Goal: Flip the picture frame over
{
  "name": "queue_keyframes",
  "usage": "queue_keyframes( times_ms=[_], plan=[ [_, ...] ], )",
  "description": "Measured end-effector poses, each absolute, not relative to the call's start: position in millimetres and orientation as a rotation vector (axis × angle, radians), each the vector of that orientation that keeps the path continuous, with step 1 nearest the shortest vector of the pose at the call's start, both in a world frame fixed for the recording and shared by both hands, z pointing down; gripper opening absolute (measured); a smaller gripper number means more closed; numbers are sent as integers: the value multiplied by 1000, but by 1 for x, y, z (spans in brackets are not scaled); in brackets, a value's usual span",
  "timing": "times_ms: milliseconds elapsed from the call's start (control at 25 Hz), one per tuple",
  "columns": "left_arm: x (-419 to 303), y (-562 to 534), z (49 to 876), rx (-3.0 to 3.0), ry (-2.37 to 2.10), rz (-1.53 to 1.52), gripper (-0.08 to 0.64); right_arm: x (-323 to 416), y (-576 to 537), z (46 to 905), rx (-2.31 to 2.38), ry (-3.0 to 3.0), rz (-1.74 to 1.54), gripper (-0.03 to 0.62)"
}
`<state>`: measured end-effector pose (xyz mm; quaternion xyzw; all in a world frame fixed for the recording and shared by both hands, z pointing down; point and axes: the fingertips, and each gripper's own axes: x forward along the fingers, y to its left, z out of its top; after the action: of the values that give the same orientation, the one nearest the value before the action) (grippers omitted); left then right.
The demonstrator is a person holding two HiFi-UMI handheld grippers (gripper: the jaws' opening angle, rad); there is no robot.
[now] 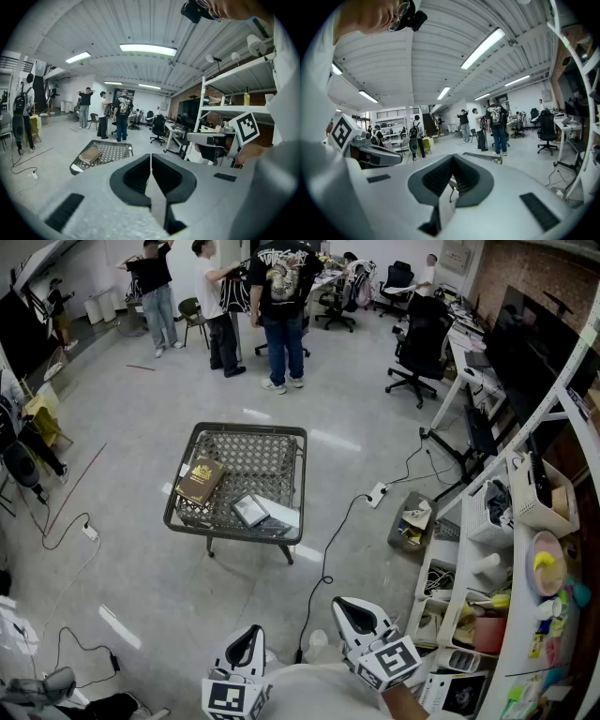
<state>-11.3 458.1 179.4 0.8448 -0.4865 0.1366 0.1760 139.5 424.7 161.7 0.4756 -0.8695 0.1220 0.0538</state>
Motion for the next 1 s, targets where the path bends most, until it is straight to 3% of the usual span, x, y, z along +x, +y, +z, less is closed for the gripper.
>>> queue_keyframes(
  times_ms=[1000],
  plan=[
    [25,409,184,2345,-1554,410,29,163,381,171,1364,-2655,259,18]
  ],
)
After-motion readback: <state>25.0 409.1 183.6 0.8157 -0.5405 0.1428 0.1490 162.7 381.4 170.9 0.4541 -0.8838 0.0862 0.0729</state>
